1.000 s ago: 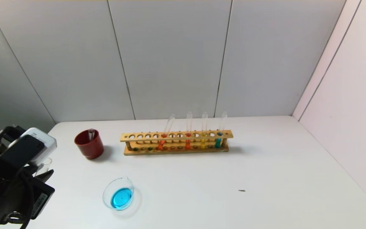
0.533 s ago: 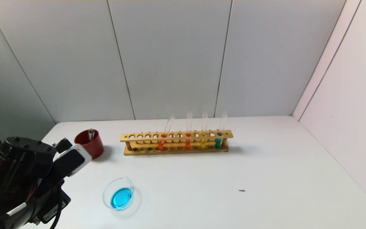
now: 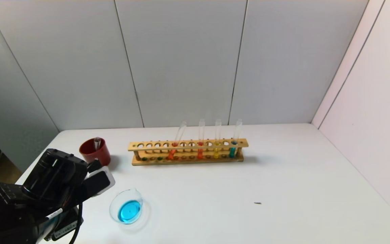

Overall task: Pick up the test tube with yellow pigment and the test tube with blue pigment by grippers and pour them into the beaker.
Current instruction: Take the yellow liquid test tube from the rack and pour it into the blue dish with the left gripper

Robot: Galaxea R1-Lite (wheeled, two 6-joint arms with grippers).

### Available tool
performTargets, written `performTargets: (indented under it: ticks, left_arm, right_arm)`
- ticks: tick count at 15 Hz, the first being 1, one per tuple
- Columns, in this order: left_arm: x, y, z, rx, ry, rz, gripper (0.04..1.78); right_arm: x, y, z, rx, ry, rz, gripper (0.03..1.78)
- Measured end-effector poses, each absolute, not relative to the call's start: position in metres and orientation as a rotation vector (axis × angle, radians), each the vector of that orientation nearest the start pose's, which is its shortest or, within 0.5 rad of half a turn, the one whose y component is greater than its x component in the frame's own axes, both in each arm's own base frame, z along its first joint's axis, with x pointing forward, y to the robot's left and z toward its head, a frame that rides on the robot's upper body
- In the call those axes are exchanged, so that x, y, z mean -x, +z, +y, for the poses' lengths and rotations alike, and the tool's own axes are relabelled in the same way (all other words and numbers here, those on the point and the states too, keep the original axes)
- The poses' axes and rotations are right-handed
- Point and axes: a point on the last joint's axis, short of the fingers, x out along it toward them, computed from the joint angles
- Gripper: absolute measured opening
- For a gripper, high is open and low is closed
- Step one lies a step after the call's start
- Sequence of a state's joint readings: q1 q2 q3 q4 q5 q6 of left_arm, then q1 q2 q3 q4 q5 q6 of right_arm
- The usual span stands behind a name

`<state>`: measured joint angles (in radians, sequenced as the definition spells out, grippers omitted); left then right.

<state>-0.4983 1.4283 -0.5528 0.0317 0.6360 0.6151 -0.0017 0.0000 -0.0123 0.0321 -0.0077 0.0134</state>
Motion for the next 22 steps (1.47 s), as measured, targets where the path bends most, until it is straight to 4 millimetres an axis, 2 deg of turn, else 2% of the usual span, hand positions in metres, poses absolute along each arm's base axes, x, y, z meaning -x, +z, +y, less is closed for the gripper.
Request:
performTargets:
  ticks: [8,15,22]
  left_arm:
    - [-0.182,0.128,-0.096,-1.226,-0.235,0.920,0.30]
    - [-0.202,0.108,-0.119,-1.277,-0.284,0.975,0.30]
    - [-0.217,0.090,-0.128,-1.344,-0.288,1.041,0.30]
  right_arm:
    - [0.024,0.076,0.000,-0.013,-0.009,0.020,1.70]
    - [0.024,0.076,0.000,-0.013,-0.009,0.020,1.70]
    - [0.024,0.076,0.000,-0.013,-0.009,0.020,1.70]
